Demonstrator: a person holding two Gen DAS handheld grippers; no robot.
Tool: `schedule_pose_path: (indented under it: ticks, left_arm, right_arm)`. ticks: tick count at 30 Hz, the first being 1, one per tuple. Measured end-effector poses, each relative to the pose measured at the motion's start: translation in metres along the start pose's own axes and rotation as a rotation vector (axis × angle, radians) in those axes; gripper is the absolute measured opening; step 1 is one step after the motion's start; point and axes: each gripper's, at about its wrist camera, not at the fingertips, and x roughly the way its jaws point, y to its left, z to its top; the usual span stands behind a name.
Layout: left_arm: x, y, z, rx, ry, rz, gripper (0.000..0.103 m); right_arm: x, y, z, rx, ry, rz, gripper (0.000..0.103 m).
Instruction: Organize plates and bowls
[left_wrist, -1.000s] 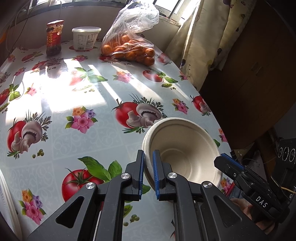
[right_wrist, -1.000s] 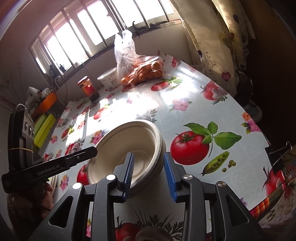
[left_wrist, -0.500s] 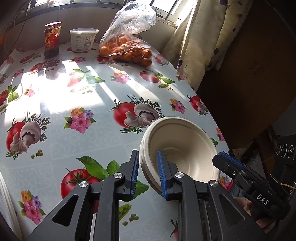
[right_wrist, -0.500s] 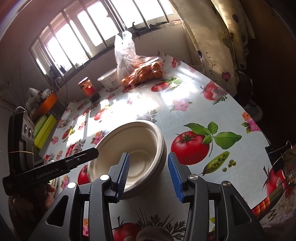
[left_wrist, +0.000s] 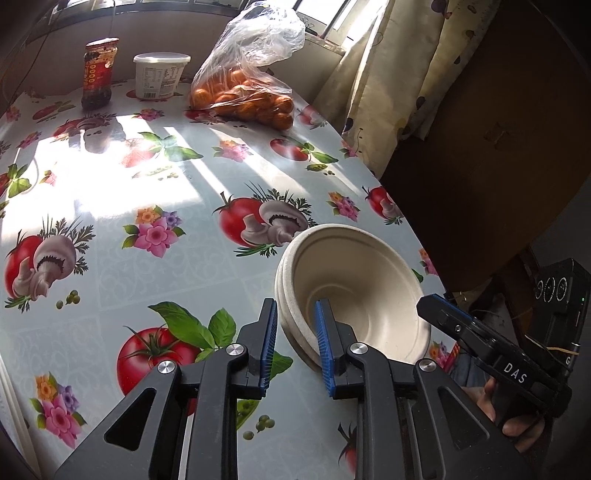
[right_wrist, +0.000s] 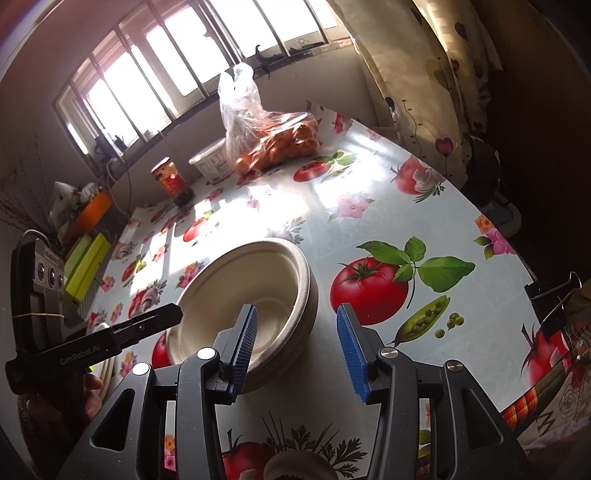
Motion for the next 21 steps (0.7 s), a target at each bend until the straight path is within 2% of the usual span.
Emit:
schedule_pose_path:
  ticks: [9, 21]
  left_arm:
    - [0.009, 0.005, -0.001, -0.036, 0.03, 0.004, 0.022]
    - [0.018, 0.008, -0.003, -0.061, 0.067, -0.026, 0.022]
  right_arm:
    - [0.008, -0.005, 0.002, 0.002, 0.034, 0.019, 0.045]
    - [0.014, -0.006, 0.001, 0.009, 0.054, 0.036, 0.042]
